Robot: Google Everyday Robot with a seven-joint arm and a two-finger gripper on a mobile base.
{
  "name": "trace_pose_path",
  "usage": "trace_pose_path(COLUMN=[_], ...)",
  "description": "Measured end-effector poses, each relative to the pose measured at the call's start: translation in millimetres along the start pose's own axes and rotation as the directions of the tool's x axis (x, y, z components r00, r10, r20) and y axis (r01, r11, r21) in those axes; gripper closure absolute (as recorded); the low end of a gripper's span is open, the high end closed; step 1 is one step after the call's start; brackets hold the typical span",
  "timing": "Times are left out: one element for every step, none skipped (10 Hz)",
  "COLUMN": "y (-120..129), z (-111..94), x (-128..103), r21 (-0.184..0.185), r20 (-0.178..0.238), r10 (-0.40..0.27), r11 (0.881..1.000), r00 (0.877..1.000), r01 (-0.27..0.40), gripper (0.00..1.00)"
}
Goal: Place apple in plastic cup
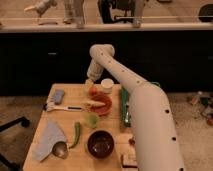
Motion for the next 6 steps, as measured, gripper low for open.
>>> trace_pose_path(y=[0.9, 1.7, 1.6, 0.2, 1.6, 4.0], z=[1.7, 5.4, 10.1, 15.1, 24.2, 31.8], x=[-8.9, -16.1, -22.6, -24.0, -30.8, -36.3], r21=[0.006, 0.008, 0.013, 0.027, 0.05, 0.06], r20=[-0.013, -0.028, -0.042, -0.07, -0.132, -0.172], r10=[-0.007, -0.015, -0.023, -0.029, -0.044, -0.054], r11=[1.0, 1.0, 1.0, 0.999, 0.997, 0.996], r00=[1.0, 1.0, 0.999, 0.997, 0.99, 0.984], r01=[0.007, 0.015, 0.023, 0.031, 0.051, 0.066], gripper=[0.2, 0.2, 0.2, 0.2, 0.2, 0.2])
